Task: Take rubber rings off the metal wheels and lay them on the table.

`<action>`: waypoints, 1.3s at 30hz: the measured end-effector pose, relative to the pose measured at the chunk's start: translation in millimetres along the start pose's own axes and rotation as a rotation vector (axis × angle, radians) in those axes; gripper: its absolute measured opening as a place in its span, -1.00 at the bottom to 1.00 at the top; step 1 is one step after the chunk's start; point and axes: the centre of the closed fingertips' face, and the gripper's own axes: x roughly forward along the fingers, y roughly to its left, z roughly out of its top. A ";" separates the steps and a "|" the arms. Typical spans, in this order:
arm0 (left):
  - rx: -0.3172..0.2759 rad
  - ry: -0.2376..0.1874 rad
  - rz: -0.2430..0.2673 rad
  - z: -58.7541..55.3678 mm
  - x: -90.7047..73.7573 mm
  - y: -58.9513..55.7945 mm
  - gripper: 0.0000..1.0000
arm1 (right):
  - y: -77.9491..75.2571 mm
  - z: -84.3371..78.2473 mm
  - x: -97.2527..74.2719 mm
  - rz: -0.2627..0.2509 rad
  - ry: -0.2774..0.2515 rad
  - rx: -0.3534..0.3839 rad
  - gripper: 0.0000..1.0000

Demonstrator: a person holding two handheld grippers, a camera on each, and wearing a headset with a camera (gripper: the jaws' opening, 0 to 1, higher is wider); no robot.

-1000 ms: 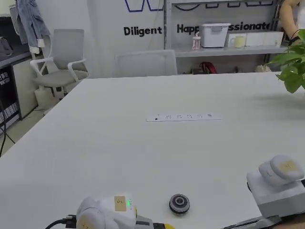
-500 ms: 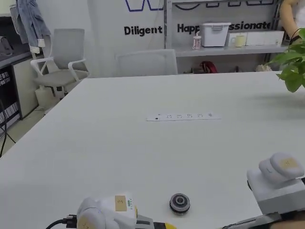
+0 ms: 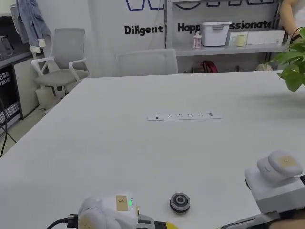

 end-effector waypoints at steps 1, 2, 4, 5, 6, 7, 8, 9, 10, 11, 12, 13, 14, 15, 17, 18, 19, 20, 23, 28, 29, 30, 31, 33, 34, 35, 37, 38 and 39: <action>0.001 0.001 0.000 0.0 0.2 0.1 -0.71 | 0.3 0.1 0.0 0.000 0.000 -0.001 -1.00; 0.001 0.001 0.000 0.1 0.3 0.2 -0.71 | 0.9 0.1 -0.1 0.001 0.001 -0.001 -1.00; 0.002 0.001 0.001 0.0 0.4 0.3 -0.71 | 1.4 0.1 0.0 0.002 0.002 -0.005 -1.00; 0.003 0.002 0.001 -0.1 0.4 0.3 -0.71 | 1.7 0.1 0.0 0.002 0.002 -0.007 -1.00; 0.004 0.003 0.000 -0.1 0.5 0.3 -0.71 | 1.8 0.2 0.0 0.002 0.002 -0.011 -1.00; 0.004 0.003 0.001 0.0 0.6 0.3 -0.71 | 2.1 0.2 0.1 0.003 0.003 -0.013 -1.00; 0.004 0.003 0.000 0.0 0.6 0.3 -0.71 | 2.4 0.3 0.2 0.003 0.003 -0.014 -1.00; 0.004 0.003 0.001 0.0 0.6 0.2 -0.71 | 2.7 0.5 0.3 0.004 0.002 -0.013 -1.00; 0.004 0.003 0.001 0.0 0.7 0.2 -0.71 | 2.8 0.7 0.3 0.006 0.002 -0.011 -1.00; 0.005 0.003 0.001 0.1 0.8 0.1 -0.71 | 3.3 1.0 0.3 0.008 0.000 -0.007 -1.00; 0.005 0.004 0.001 0.2 0.8 0.0 -0.71 | 3.4 1.0 0.2 0.009 0.000 -0.006 -1.00; 0.006 0.004 0.001 0.1 0.8 -0.1 -0.71 | 3.7 1.0 0.3 0.010 0.000 -0.008 -1.00; 0.006 0.004 0.001 0.2 0.9 -0.1 -0.71 | 4.2 1.2 0.5 0.012 -0.001 -0.008 -1.00; 0.005 0.004 0.001 0.2 0.9 -0.2 -0.71 | 4.6 1.3 0.7 0.013 -0.001 -0.010 -1.00; 0.005 0.003 0.001 0.3 1.0 -0.3 -0.71 | 5.4 1.6 0.9 0.019 -0.003 -0.005 -1.00; 0.006 0.004 0.001 0.3 1.0 -0.3 -0.71 | 5.5 1.8 0.8 0.021 -0.004 -0.003 -1.00; 0.005 0.003 0.001 0.3 0.9 -0.3 -0.71 | 5.8 2.0 0.8 0.022 -0.005 -0.001 -1.00; 0.005 0.003 0.001 0.4 0.9 -0.3 -0.71 | 6.3 2.0 0.9 0.023 -0.005 0.001 -1.00; 0.004 0.003 0.001 0.4 0.9 -0.2 -0.71 | 8.3 2.6 1.3 0.024 -0.005 -0.006 -1.00; 0.004 0.002 0.001 0.5 1.0 0.1 -0.71 | 10.1 4.0 1.6 0.033 -0.009 -0.005 -1.00; 0.004 0.002 0.001 0.5 0.9 0.1 -0.71 | 10.5 4.3 1.5 0.034 -0.009 -0.004 -1.00; 0.004 0.002 0.001 0.5 0.9 0.1 -0.71 | 10.6 4.6 1.5 0.035 -0.010 -0.005 -1.00; 0.003 0.002 0.001 0.5 0.9 0.1 -0.71 | 11.1 4.8 1.5 0.037 -0.012 -0.005 -1.00; 0.002 0.001 0.002 0.6 0.9 0.1 -0.71 | 11.8 5.5 1.2 0.041 -0.015 -0.001 -1.00; 0.003 0.002 0.002 0.6 1.0 0.1 -0.71 | 12.0 5.9 0.9 0.044 -0.017 0.000 -1.00; 0.002 0.001 0.003 0.7 1.0 0.1 -0.71 | 13.6 6.5 0.6 0.052 -0.020 0.004 -1.00; 0.001 0.001 0.005 0.9 1.2 0.3 -0.71 | 15.4 7.8 -0.1 0.058 -0.024 0.011 -1.00; 0.001 0.001 0.006 1.0 1.2 0.5 -0.71 | 15.3 8.2 -0.4 0.056 -0.025 0.009 -1.00; 0.000 0.000 0.007 1.0 1.1 0.6 -0.71 | 15.1 8.5 -0.7 0.055 -0.027 0.008 -1.00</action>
